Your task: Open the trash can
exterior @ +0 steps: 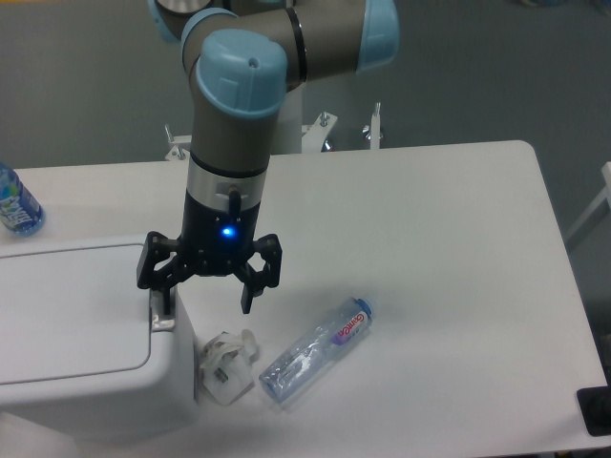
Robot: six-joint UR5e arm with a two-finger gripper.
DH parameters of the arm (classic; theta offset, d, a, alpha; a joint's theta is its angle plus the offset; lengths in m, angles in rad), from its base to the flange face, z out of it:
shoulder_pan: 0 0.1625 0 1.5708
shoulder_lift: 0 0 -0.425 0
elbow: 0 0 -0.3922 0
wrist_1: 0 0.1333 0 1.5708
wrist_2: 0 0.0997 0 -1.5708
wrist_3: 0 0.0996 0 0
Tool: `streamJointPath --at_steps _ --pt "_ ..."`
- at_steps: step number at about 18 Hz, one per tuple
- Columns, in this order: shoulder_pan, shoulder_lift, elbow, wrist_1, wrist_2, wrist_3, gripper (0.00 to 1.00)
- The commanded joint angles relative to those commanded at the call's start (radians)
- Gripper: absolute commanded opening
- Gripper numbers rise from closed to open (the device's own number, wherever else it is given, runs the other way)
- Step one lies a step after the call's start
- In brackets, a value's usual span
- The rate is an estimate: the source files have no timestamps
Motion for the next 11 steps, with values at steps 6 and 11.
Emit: streamJointPath --at_steps 6,11 --pt "0.000 -0.003 0.006 0.000 0.000 0.000 1.00" --pt "0.000 -0.008 0.005 0.000 0.002 0.002 1.00"
